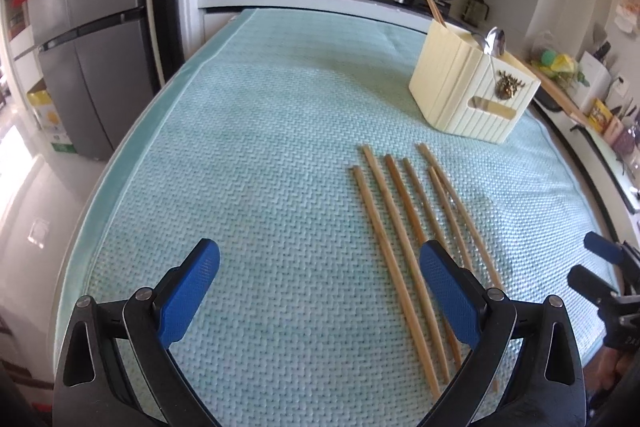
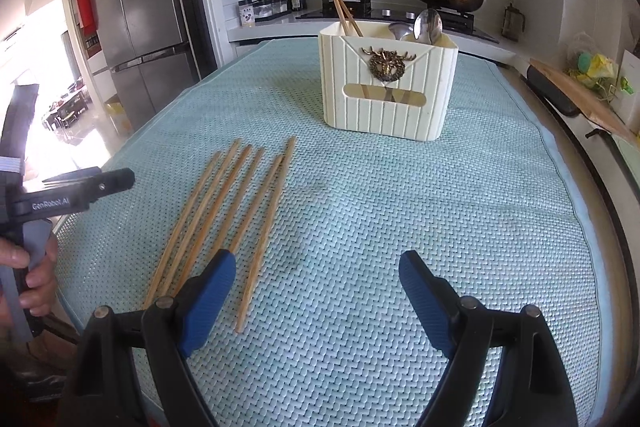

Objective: Organize utensils
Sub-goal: 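Move both open tools over the remaining wooden chopsticks, then close the right tool on one chopstick while the left tool closes on another chopstick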

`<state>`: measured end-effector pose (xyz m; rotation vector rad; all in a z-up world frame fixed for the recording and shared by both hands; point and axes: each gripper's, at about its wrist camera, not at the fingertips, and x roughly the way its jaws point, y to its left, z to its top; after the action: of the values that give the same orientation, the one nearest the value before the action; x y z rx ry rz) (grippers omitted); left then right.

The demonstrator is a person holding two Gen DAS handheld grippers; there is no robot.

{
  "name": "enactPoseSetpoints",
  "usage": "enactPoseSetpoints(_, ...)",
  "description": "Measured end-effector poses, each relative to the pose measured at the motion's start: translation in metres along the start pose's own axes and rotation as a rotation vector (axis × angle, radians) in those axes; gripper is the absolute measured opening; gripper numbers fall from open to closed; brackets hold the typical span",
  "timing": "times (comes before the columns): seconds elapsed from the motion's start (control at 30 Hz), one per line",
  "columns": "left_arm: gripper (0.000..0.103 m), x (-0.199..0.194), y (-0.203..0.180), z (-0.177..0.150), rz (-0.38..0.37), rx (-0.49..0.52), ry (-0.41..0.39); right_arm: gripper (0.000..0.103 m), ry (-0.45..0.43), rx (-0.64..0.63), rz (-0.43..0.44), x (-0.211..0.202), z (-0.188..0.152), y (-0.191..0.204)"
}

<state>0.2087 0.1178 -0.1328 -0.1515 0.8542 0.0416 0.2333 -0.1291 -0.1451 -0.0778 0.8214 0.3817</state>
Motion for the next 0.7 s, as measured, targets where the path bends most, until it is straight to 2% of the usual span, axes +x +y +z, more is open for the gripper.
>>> enactPoseSetpoints(0.07,0.100,0.016,-0.007,0.004,0.026,0.021,0.027,0.085,0.004,0.025,0.020,0.004,0.003,-0.003)
enactPoseSetpoints(0.17,0.100,0.032,-0.013,0.010,0.027,0.028,0.056,0.085,0.013,0.024,0.052,0.012,0.010,-0.001)
enactPoseSetpoints(0.23,0.100,0.039,-0.017,0.011,0.035,0.040,0.063,0.081,0.021,0.001,0.075,0.020,0.016,0.005)
enactPoseSetpoints(0.3,0.100,0.047,-0.020,0.010,0.060,0.055,0.075,0.062,0.030,-0.032,0.101,0.031,0.023,0.014)
enactPoseSetpoints(0.47,0.100,0.061,-0.023,0.008,0.100,0.088,0.109,0.040,0.068,-0.122,0.135,0.070,0.037,0.034)
enactPoseSetpoints(0.57,0.100,0.068,-0.023,0.009,0.122,0.108,0.127,0.031,0.119,-0.156,0.132,0.100,0.042,0.039)
enactPoseSetpoints(0.63,0.100,0.072,-0.021,0.011,0.116,0.109,0.137,0.023,0.164,-0.165,0.136,0.118,0.042,0.039)
enactPoseSetpoints(0.67,0.100,0.073,-0.020,0.011,0.108,0.104,0.141,0.016,0.158,-0.172,0.130,0.122,0.043,0.039)
enactPoseSetpoints(0.7,0.100,0.074,-0.018,0.013,0.102,0.100,0.146,0.015,0.154,-0.184,0.120,0.123,0.045,0.039)
